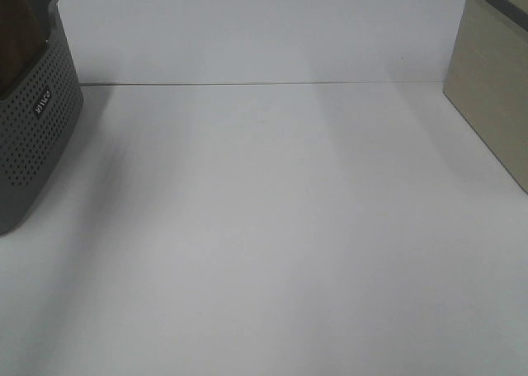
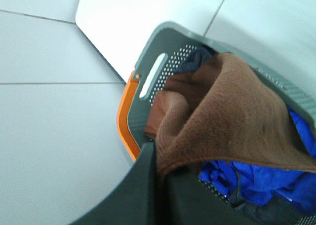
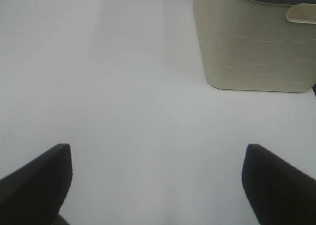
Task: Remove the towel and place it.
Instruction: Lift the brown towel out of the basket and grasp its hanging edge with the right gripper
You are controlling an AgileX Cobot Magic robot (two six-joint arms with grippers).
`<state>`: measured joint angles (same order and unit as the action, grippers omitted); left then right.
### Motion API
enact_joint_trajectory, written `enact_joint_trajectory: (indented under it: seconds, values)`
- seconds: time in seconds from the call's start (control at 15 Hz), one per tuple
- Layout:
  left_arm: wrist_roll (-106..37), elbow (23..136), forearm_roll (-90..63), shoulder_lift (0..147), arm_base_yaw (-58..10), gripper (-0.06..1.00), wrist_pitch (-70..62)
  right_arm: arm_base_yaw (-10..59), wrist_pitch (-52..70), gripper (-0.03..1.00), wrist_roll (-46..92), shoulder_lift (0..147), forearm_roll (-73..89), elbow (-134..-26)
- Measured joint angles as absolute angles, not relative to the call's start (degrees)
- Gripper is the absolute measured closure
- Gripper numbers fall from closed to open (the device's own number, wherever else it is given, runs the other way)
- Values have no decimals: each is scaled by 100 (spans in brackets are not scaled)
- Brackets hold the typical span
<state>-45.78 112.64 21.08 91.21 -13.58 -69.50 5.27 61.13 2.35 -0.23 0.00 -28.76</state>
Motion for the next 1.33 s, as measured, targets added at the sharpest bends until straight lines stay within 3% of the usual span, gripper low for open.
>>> enact_joint_trajectory:
  seconds: [0.4, 0.6, 0.8, 0.93, 1.0, 1.07, 1.33]
  values:
    - [-3673, 11264, 2802, 8749, -3237, 94, -6979, 527, 6108, 8, 350, 46, 0, -2876]
    - [-3403, 11264, 2991, 8749, -4171, 94, -6979, 527, 5477, 8, 1495, 911, 894, -3025]
    - [-3369, 11264, 2991, 8749, -4882, 94, -6755, 527, 4234, 8, 3885, 2200, 3306, -3071]
    - [-3369, 11264, 2991, 8749, -5088, 94, -6675, 527, 4102, 9, 5541, 2985, 4601, -3071]
    - [-3369, 11264, 2991, 8749, -5265, 94, -6503, 527, 4188, 9, 7603, 3965, 6285, -3071]
    - [-3369, 11264, 2991, 8749, -5340, 94, -6463, 527, 4337, 9, 8526, 4515, 6967, -3071]
    - [-3369, 11264, 2962, 8749, -5512, 94, -6463, 527, 5225, 9, 10565, 6136, 8686, -3077]
